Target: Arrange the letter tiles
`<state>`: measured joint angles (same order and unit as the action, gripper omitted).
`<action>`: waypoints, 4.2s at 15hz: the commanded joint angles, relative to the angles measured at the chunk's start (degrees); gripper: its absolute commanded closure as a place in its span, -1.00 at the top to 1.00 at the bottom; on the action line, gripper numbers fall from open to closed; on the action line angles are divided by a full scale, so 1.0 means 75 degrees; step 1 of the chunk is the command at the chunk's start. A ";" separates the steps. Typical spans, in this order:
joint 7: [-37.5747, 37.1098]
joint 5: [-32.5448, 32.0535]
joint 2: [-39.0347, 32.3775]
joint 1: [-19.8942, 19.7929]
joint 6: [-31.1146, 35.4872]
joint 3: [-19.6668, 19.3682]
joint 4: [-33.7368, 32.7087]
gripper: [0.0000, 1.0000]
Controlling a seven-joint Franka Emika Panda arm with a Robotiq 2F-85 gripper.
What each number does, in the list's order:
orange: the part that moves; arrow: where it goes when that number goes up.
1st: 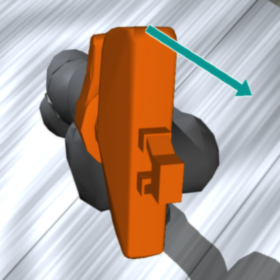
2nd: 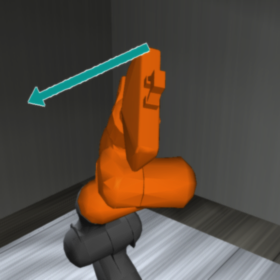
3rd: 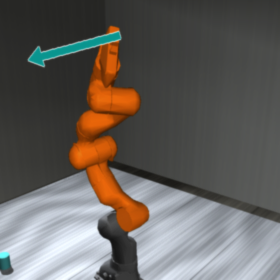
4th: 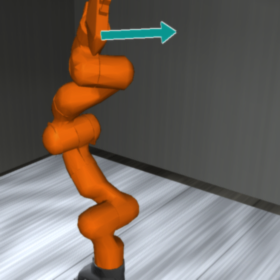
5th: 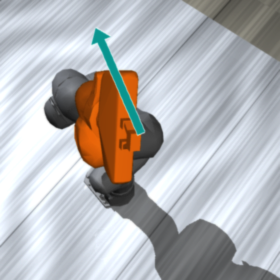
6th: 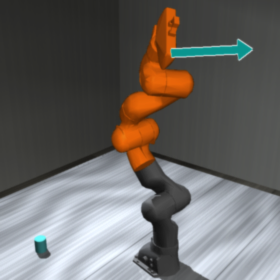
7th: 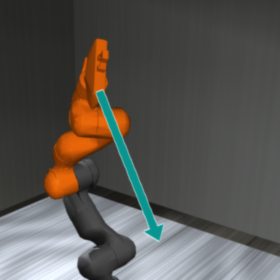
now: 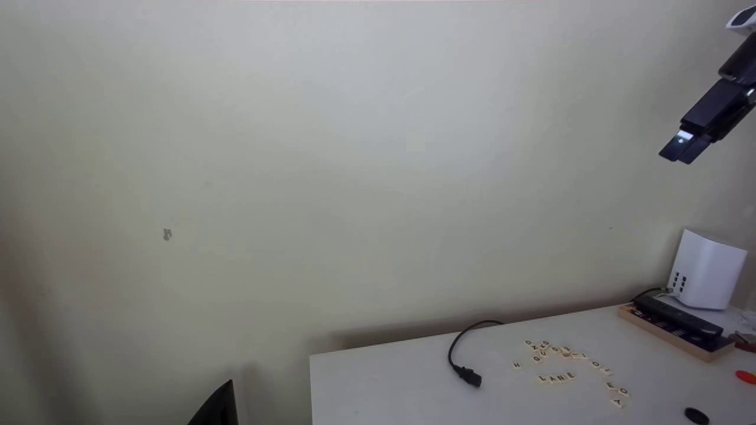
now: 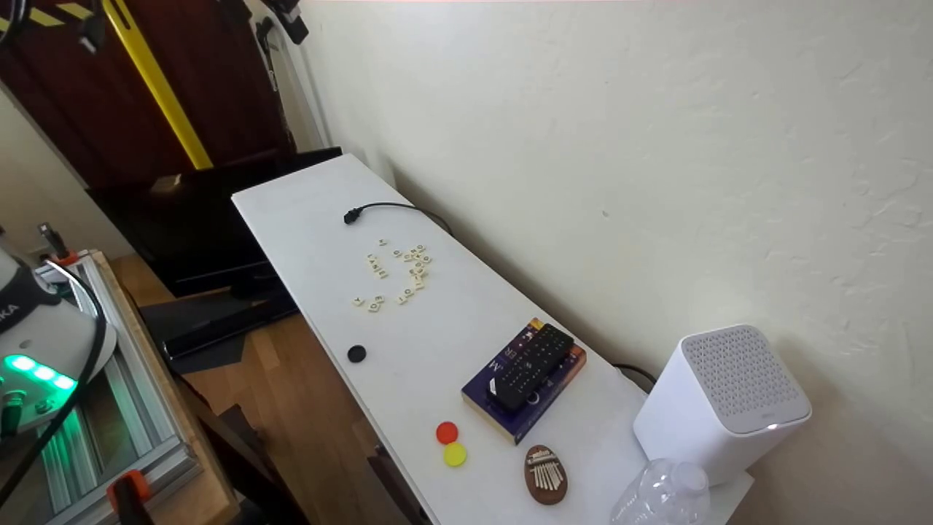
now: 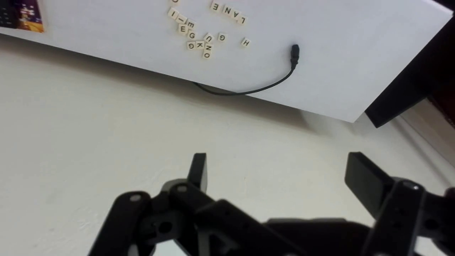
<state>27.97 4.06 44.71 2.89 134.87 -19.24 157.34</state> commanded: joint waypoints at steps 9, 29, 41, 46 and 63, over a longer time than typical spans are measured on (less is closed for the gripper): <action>0.3503 0.4127 -0.4175 0.2330 -0.0047 -0.1125 -0.1311 1.00; 0.1930 0.3740 -0.6094 -0.0260 0.0342 0.1608 -0.1927 1.00; 0.0095 0.4268 -0.6663 -0.0636 0.1781 0.2166 -0.1719 1.00; 0.0076 0.3979 -0.6620 -0.0723 0.1680 0.2231 -0.1706 1.00; -0.3289 0.3642 -0.8327 -0.0603 0.2758 0.2682 -0.2253 1.00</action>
<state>6.80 33.79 -13.95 -1.35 153.86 0.07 142.53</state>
